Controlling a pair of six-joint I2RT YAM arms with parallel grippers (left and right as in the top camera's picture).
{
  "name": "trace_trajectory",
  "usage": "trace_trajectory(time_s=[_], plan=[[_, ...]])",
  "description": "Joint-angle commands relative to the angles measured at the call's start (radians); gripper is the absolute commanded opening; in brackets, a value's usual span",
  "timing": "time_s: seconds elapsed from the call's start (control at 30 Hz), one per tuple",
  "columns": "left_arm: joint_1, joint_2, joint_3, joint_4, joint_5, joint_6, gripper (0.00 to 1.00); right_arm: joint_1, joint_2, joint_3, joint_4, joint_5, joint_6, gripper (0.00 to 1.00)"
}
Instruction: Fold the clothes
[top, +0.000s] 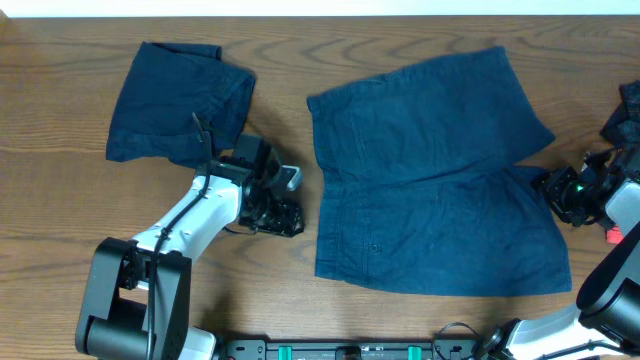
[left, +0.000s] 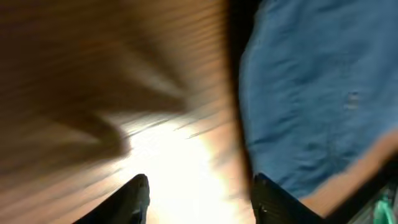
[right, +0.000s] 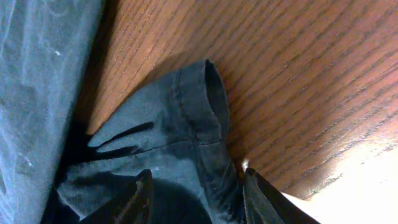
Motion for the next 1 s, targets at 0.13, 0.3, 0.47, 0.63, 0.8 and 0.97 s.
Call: trace_trajectory(time_s=[0.13, 0.3, 0.47, 0.63, 0.8, 0.97], plan=[[-0.041, 0.024, -0.009, 0.097, 0.107, -0.038, 0.59, -0.01, 0.001, 0.013, -0.003, -0.025, 0.02, 0.44], [-0.107, 0.085, -0.009, 0.174, 0.107, -0.073, 0.59, -0.021, -0.019, 0.013, -0.024, -0.024, 0.02, 0.41], [-0.157, 0.175, -0.009, 0.191, 0.107, -0.091, 0.3, -0.023, -0.047, 0.013, -0.028, -0.023, 0.02, 0.38], [-0.143, 0.18, -0.008, 0.179, 0.103, -0.105, 0.06, -0.023, -0.053, 0.013, -0.028, -0.007, 0.02, 0.09], [-0.088, 0.156, 0.013, 0.078, 0.006, -0.103, 0.06, -0.023, -0.052, 0.013, -0.03, 0.038, 0.02, 0.01], [-0.018, 0.126, 0.017, 0.032, -0.041, -0.07, 0.06, -0.023, -0.052, 0.013, 0.016, 0.04, 0.021, 0.01]])
